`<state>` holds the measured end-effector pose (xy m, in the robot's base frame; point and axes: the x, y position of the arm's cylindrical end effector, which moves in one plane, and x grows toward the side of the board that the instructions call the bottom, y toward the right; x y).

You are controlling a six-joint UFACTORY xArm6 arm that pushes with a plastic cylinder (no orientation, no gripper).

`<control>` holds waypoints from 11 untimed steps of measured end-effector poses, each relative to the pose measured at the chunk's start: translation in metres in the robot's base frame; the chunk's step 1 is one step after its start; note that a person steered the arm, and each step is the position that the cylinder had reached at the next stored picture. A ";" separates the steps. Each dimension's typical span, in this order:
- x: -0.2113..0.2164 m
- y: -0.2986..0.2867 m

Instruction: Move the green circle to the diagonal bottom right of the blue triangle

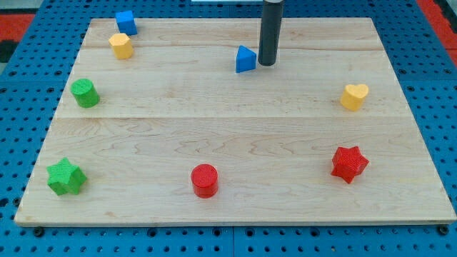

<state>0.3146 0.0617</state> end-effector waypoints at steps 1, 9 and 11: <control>0.000 -0.045; 0.090 -0.274; 0.174 -0.281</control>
<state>0.4882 -0.2198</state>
